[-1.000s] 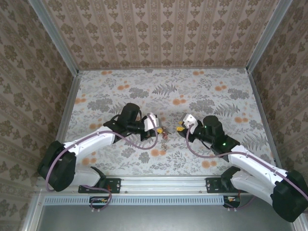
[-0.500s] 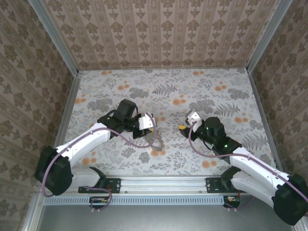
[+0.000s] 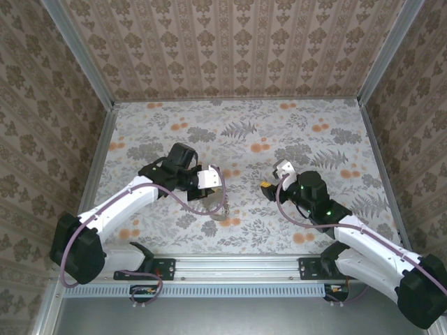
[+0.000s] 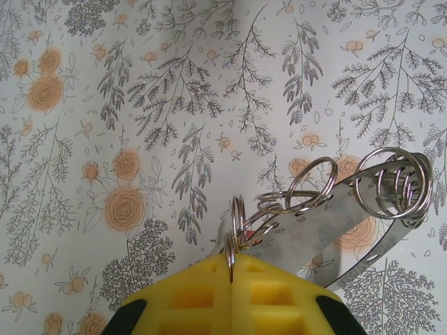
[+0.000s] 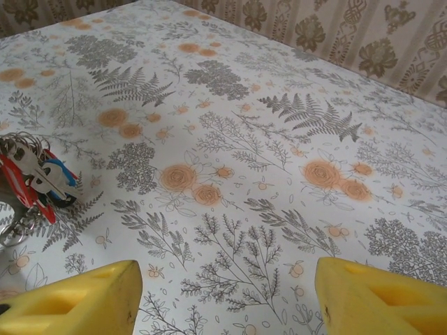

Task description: Put the keys on the keyring

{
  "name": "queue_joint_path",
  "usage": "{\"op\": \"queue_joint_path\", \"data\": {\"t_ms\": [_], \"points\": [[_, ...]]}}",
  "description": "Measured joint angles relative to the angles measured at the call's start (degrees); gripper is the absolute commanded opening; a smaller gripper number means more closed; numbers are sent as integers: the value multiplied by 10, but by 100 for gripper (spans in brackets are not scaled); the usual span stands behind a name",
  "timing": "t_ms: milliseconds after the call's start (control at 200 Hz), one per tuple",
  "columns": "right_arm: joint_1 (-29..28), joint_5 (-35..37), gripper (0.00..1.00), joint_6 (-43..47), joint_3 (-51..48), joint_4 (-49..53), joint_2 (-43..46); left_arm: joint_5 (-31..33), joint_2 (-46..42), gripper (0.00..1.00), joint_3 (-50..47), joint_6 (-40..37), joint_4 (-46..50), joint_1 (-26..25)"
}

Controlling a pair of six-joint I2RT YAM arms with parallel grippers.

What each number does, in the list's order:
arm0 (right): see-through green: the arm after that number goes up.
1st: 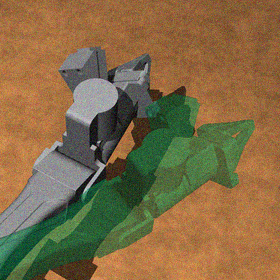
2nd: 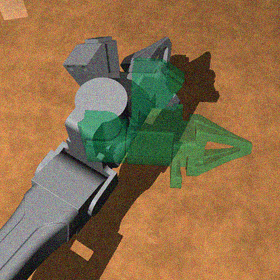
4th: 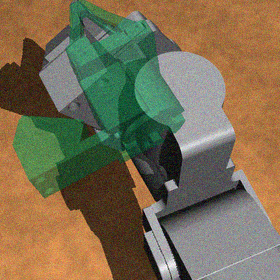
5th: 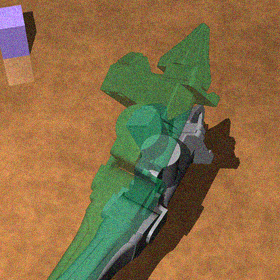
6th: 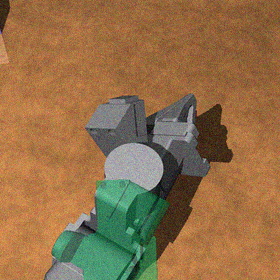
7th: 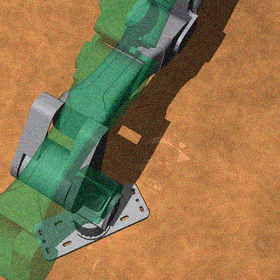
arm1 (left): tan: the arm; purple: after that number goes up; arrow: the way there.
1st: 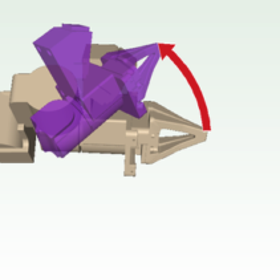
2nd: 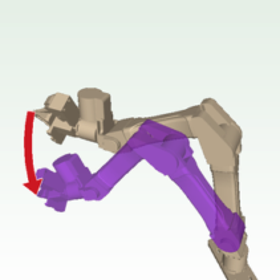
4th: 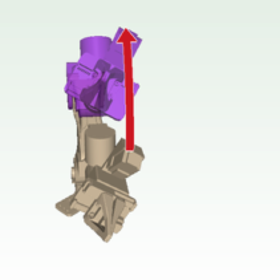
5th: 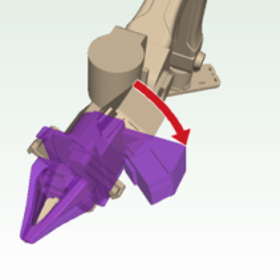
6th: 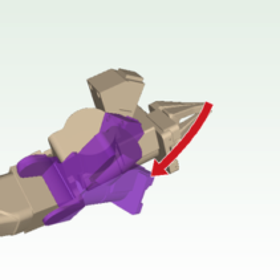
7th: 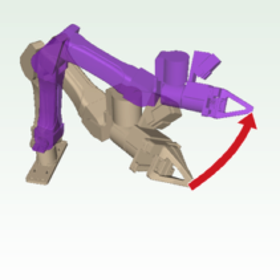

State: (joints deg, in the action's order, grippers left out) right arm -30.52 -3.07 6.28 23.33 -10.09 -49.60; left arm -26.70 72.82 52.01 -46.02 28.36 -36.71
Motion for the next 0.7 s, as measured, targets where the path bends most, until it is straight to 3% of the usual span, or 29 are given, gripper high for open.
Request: {"op": "queue_joint_path", "data": {"t_ms": [110,355,700], "points": [[0,6,70,-4,-2,1,9,2,13,0,8,-3,3,-3],[3,30,82,-28,-2,31,28,23,93,0,42,-8,6,-49],[40,63,85,-110,-1,98,27,51,235,0,126,-7,8,-132]]}}
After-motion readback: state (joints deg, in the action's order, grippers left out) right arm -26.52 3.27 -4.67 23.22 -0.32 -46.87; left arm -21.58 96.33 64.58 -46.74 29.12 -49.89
